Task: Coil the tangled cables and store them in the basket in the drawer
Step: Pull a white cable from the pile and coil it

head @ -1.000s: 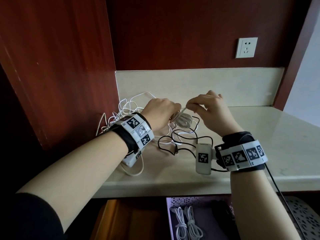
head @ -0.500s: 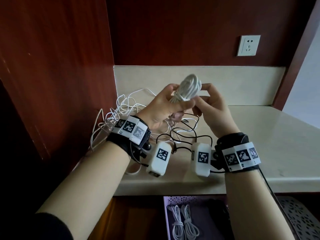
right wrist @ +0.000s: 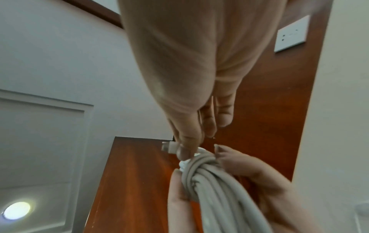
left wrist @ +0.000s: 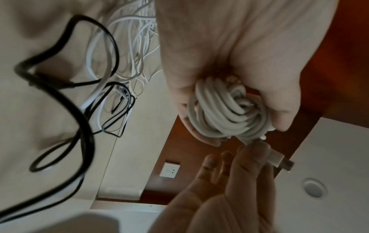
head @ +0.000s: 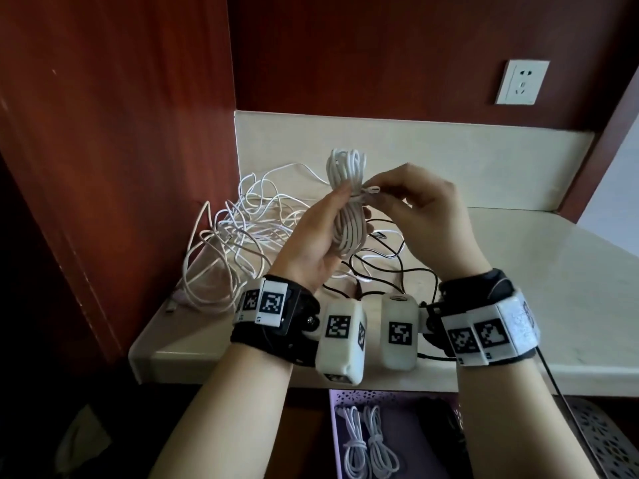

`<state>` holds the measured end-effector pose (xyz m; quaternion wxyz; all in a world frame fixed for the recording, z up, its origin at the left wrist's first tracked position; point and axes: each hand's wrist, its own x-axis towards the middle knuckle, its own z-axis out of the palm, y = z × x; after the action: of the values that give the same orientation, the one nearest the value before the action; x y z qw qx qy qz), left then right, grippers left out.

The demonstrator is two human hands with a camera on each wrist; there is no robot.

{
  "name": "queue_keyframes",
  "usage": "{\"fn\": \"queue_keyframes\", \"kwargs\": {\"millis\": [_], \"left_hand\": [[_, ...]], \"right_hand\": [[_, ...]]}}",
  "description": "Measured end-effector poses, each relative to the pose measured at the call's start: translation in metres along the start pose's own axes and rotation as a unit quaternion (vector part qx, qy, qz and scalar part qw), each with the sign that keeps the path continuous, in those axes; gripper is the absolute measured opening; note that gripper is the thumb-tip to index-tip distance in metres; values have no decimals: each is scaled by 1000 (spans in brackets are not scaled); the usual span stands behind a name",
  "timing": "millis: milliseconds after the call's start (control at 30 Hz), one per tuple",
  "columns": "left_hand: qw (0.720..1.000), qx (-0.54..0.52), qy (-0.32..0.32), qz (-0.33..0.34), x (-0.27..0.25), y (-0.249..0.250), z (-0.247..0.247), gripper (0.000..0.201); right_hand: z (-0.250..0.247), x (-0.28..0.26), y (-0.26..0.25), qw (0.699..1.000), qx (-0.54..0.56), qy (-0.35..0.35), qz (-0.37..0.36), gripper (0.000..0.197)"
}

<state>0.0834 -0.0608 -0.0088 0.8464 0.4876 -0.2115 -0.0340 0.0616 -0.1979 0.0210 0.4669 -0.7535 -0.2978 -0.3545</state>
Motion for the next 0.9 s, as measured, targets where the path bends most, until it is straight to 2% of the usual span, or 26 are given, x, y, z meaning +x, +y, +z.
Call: {"fn": "queue_keyframes", "kwargs": {"millis": [67,200,300,433,700,900], "left_hand": [[999,-33,-29,6,-2,-3,-4,37],[997,-50,-47,35,-3,-2,-5,38],[998,-30,-31,44,1,-4,-8,35],[999,-9,-4,46,1,-7,-6,34],[994,10,65,88,-1,-6,-1,35],[980,70,74,169,-4,-7,0,38]], "right_hand": [[5,0,0,999,27,18,-1,18],[10,0,-2,989,138,54,28,15],[12,-1,-3,982,175,63,33,13],[13,-1,0,961,253,84,77,11],[21,-4,-2,982,167,68,63,25],[14,-3,-8,993,76,32,84,15]]}}
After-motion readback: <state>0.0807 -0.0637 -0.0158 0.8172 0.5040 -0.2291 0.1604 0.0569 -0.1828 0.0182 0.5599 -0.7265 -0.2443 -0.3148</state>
